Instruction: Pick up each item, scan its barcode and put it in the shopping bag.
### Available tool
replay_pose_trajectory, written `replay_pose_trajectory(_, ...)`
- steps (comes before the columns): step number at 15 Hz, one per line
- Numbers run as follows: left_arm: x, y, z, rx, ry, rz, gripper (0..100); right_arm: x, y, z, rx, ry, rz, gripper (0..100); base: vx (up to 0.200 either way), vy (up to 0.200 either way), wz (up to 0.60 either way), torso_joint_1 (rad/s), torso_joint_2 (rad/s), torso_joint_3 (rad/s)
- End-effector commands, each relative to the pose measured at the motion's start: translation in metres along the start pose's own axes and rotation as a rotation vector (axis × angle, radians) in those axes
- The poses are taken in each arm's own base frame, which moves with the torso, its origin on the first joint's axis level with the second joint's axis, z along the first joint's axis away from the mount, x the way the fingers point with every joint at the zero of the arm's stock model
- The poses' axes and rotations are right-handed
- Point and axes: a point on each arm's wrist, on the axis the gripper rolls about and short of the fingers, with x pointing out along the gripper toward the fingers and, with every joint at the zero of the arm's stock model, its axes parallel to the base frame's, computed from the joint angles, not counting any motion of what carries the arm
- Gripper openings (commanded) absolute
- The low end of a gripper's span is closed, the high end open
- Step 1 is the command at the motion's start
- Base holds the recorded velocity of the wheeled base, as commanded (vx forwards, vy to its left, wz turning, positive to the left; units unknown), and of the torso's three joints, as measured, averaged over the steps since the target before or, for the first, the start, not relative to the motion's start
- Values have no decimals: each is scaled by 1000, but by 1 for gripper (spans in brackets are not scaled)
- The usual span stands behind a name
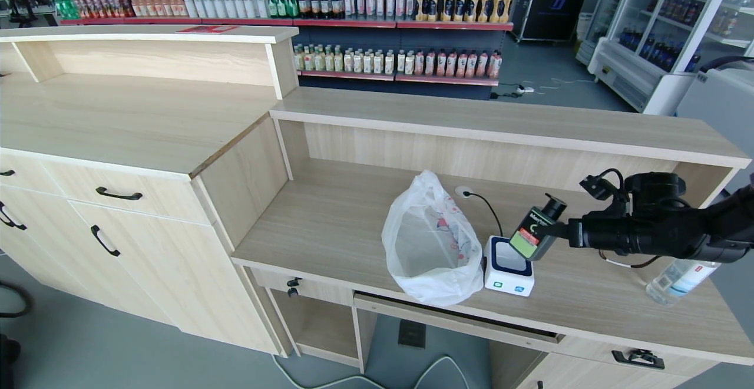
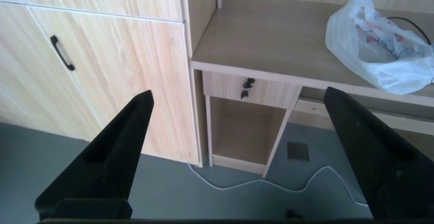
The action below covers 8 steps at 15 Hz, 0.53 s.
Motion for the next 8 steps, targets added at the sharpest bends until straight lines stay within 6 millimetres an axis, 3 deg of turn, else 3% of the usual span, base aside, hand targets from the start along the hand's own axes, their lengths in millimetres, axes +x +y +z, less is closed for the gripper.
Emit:
replay_pose_trajectory(1, 0, 0, 0, 0, 1, 0, 100, -7, 6, 7, -56, -36, -7, 0, 0, 0, 0, 0, 0, 0)
replay_pose_trajectory(3, 0, 0, 0, 0, 1, 0, 100, -46, 15, 11, -340, -48, -234, 0, 0, 0, 0, 0, 0, 0)
replay_pose_trajectory(6, 0, 0, 0, 0, 1, 0, 100, -115, 13, -1, -676, -23, -497, 0, 0, 0, 0, 0, 0, 0)
replay_pose_trajectory(8, 0, 0, 0, 0, 1, 0, 100, -131, 5, 4, -784, -73, -544, 0, 0, 0, 0, 0, 0, 0)
